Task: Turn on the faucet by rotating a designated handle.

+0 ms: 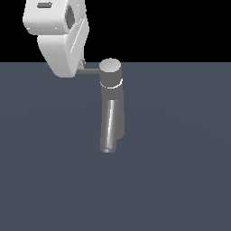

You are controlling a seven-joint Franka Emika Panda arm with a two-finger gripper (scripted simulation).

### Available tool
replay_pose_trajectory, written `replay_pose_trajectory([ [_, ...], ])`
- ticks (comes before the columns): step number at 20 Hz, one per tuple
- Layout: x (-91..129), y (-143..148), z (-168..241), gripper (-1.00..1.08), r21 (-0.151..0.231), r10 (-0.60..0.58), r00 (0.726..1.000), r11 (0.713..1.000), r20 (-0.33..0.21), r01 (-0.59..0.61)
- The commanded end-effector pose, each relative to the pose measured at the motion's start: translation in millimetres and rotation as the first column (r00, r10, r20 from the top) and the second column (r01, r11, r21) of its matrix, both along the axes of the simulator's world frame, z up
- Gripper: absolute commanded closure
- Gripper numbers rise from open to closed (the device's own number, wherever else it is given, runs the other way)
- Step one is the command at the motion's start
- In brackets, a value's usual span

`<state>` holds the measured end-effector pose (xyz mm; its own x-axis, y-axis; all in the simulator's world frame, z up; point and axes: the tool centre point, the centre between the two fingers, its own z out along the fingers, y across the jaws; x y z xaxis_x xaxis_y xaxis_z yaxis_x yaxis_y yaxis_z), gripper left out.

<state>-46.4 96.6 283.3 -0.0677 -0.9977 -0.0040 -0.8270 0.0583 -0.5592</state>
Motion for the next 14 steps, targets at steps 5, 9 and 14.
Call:
replay_pose_trajectory([
  [5, -17.8, 2.9, -12.0, 1.08, 0.0, 0.0, 1.0, 1.0, 0.0, 0.0],
  [9, -29.3, 4.8, -19.9, 1.08, 0.0, 0.0, 1.0, 1.0, 0.0, 0.0],
  [14, -44.5, 7.4, -30.2, 1.08, 0.0, 0.0, 1.0, 1.0, 0.0, 0.0],
])
